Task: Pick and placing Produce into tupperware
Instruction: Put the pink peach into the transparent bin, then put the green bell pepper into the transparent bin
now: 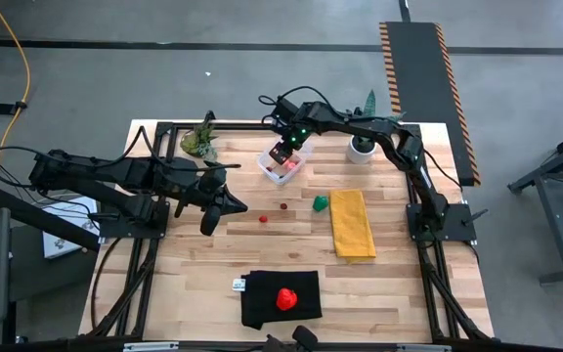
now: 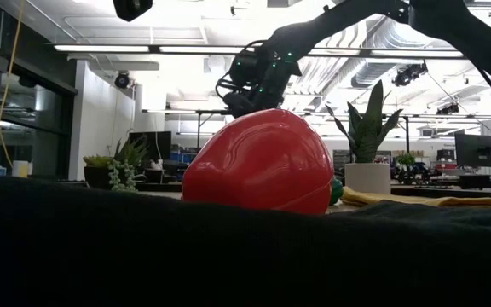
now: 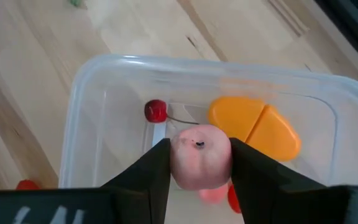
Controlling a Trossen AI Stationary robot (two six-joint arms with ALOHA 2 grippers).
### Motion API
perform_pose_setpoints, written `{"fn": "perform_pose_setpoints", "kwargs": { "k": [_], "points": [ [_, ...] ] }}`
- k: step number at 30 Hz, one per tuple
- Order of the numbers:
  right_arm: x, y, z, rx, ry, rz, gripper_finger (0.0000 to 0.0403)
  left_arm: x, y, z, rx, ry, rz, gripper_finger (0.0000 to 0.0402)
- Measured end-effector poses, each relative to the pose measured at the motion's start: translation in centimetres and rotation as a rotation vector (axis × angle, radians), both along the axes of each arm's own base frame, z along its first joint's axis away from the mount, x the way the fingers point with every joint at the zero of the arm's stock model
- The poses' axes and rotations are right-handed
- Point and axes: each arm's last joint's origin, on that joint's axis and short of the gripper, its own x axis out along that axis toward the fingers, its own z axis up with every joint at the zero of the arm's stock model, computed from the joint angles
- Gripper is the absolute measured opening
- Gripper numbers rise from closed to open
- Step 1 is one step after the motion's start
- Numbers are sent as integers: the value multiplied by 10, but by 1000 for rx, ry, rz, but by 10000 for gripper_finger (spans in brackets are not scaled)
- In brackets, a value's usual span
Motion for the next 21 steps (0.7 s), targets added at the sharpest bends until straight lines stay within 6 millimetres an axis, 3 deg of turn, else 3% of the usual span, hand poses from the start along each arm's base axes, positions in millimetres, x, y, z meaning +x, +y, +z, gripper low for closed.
{"fn": "perform_pose_setpoints", "kwargs": {
  "k": [9, 21],
  "points": [
    [0, 1, 0, 17, 0, 7, 178, 0, 0, 0, 0, 0, 0, 1],
    [-1, 1, 0, 13, 4, 6, 179, 0, 0, 0, 3, 0, -1, 1]
  ]
}}
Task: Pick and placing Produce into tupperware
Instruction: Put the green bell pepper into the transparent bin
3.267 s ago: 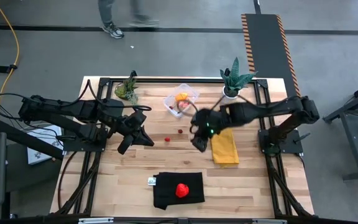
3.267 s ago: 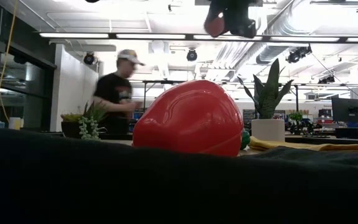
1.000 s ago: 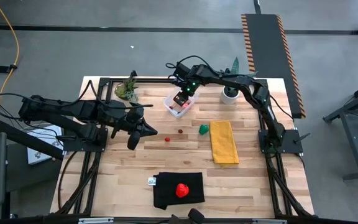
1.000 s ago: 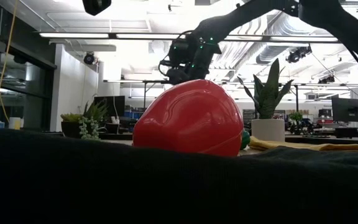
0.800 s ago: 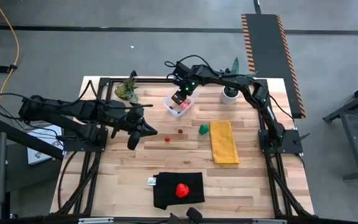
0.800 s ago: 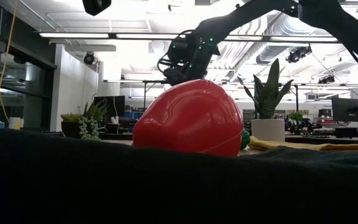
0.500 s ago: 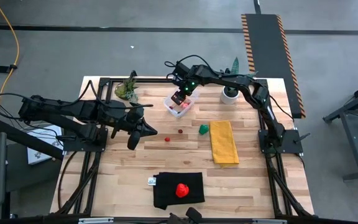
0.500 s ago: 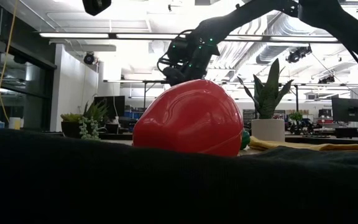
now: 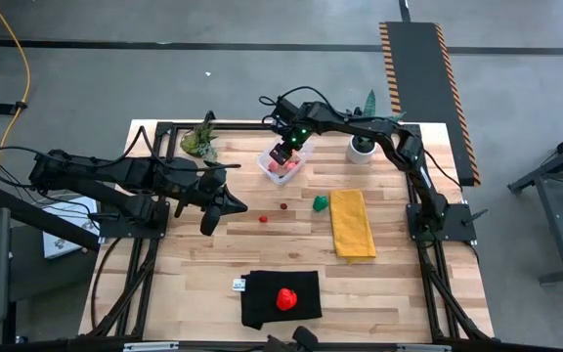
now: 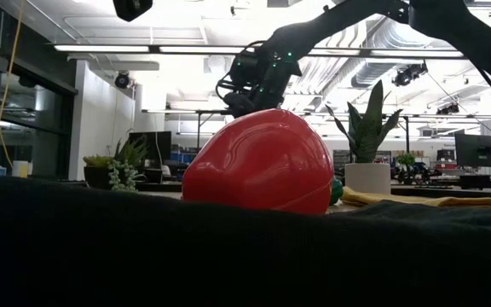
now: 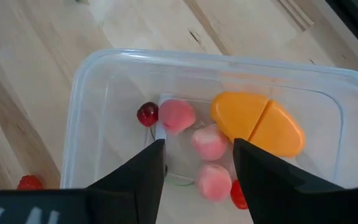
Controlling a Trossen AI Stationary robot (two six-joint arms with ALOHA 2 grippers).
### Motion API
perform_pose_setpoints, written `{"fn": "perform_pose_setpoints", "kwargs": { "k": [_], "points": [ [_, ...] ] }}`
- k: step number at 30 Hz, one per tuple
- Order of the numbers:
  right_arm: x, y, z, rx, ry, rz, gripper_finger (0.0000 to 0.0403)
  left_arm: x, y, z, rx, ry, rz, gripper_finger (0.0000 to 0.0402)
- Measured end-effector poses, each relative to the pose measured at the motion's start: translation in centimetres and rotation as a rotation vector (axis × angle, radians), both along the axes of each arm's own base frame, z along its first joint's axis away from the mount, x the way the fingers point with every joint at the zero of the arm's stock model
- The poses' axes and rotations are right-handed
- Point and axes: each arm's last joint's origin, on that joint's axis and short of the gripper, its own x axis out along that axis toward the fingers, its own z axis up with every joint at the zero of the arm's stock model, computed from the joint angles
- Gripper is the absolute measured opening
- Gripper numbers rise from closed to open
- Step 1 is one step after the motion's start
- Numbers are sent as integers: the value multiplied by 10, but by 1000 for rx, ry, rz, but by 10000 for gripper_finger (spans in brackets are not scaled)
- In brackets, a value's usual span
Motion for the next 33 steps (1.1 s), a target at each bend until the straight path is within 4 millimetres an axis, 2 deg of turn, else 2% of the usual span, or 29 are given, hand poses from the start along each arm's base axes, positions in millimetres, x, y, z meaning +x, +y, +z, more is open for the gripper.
{"fn": "perform_pose_setpoints", "kwargs": {
  "k": [3, 8, 17, 23, 27, 33],
  "points": [
    [-1, 1, 6, 10, -27, 24, 179, 0, 0, 0, 0, 0, 0, 1],
    [-6, 12, 37, 64, -70, 112, 179, 0, 0, 0, 0, 0, 0, 1],
    [-11, 59, 68, 44, -29, 284, 179, 0, 0, -1, 11, 7, -5, 1],
    [-11, 96, 74, 21, 21, 438, 179, -2, 0, -5, 20, 54, -10, 1],
    [-14, 113, 69, 27, 48, 494, 179, -3, 0, -5, 20, 60, -10, 1],
    [-38, 130, 51, 55, 43, 445, 179, -3, 0, -5, 25, 60, -13, 1]
  ]
}}
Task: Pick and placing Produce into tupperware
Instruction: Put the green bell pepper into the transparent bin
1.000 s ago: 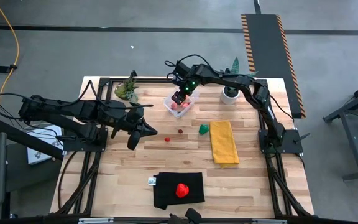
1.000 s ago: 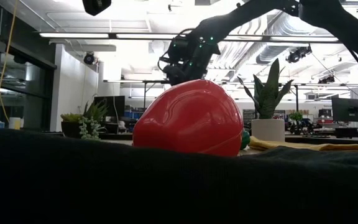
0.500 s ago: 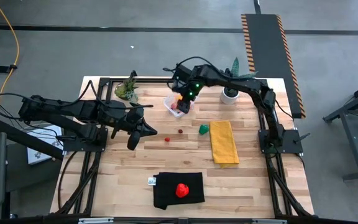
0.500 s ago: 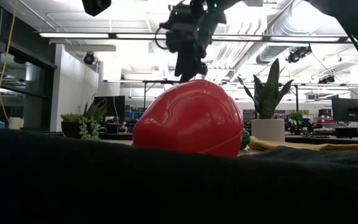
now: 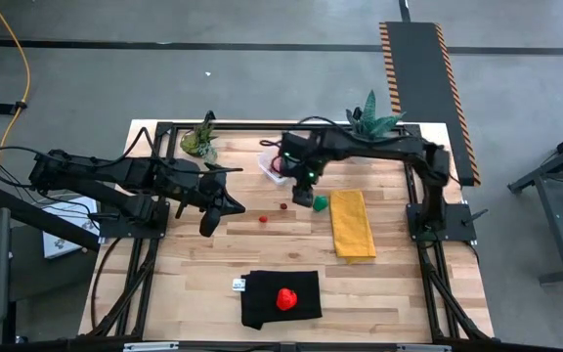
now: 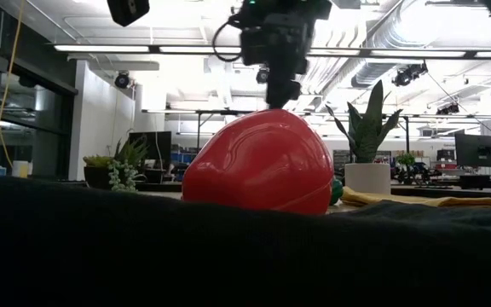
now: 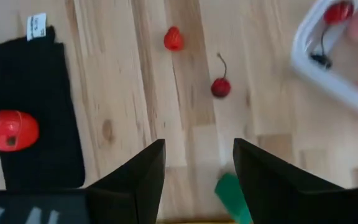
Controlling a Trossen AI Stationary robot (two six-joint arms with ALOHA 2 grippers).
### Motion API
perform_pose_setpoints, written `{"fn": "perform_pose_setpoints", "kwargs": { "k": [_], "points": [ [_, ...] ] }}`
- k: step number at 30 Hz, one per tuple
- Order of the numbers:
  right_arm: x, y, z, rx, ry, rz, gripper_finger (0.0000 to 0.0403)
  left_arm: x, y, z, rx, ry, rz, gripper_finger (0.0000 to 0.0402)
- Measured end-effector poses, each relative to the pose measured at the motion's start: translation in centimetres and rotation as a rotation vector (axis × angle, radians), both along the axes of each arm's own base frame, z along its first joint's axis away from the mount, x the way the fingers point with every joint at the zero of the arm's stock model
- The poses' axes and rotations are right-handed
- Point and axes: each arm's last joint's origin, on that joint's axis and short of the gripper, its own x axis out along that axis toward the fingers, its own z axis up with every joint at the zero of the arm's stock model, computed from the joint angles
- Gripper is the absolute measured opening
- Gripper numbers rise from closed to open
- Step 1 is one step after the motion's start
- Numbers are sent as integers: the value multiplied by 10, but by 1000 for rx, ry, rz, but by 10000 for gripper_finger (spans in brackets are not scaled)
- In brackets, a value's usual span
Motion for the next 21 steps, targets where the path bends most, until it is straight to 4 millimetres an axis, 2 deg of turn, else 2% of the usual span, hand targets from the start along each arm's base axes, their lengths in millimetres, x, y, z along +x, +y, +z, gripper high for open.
{"fn": "perform_pose_setpoints", "kwargs": {
  "k": [6, 10, 16, 21],
  "points": [
    [-38, 8, -11, 65, -49, -193, 179, 0, 1, 0, 35, -2, 3, 1],
    [-56, 12, -6, 82, -82, -238, 179, 0, 1, 0, 65, -3, 20, 1],
    [-64, 13, 5, 61, -131, -211, 179, 0, 2, 1, 90, -6, 48, 1],
    [-67, 9, 15, -96, -116, -116, 179, 0, 3, 1, 84, -11, 57, 1]
  ]
}}
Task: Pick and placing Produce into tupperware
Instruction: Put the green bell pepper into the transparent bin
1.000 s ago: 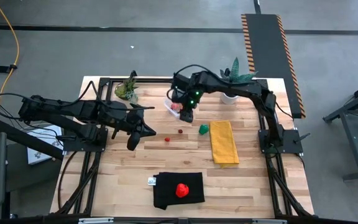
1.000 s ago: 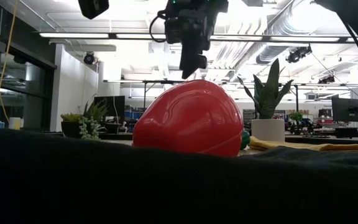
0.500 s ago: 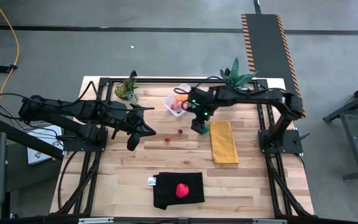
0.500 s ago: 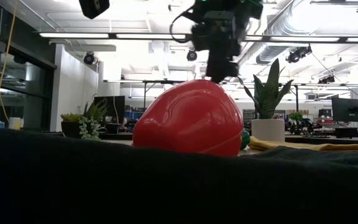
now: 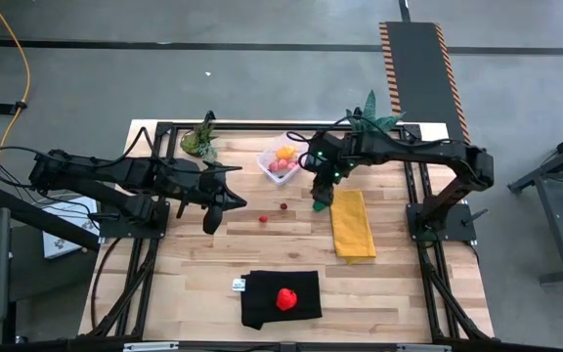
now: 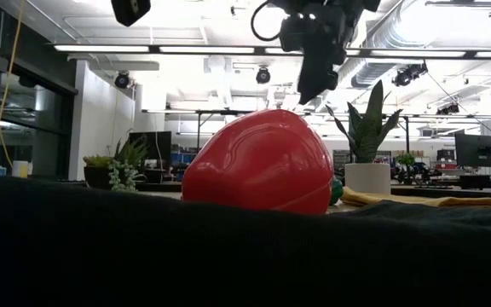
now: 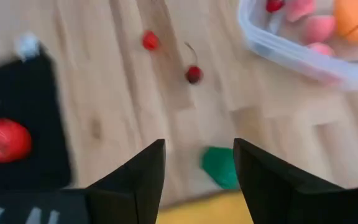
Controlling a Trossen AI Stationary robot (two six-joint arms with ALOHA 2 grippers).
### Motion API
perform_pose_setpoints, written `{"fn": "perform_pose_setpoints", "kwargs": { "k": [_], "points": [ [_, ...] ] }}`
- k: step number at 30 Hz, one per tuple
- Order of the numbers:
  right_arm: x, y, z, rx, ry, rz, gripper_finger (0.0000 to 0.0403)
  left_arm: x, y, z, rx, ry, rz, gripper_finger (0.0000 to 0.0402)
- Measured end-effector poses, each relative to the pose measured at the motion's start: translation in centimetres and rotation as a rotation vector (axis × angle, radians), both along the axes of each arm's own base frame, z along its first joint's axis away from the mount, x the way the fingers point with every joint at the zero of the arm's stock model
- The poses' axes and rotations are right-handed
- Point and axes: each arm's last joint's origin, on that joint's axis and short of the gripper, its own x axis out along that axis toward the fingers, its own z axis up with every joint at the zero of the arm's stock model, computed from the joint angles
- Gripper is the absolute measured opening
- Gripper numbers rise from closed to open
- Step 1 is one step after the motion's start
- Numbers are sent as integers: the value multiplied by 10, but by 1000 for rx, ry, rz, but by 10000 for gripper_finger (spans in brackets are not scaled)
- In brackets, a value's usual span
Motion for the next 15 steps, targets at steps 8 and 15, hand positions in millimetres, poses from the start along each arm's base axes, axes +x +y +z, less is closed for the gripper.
{"fn": "perform_pose_setpoints", "kwargs": {
  "k": [8, 15],
  "points": [
    [-5, -7, 6, -184, 77, 11, 179, 0, 0, 0, -3, 1, 1, 1],
    [-9, -26, 4, 80, 74, -575, 179, -1, 0, -2, -13, 26, 7, 1]
  ]
}}
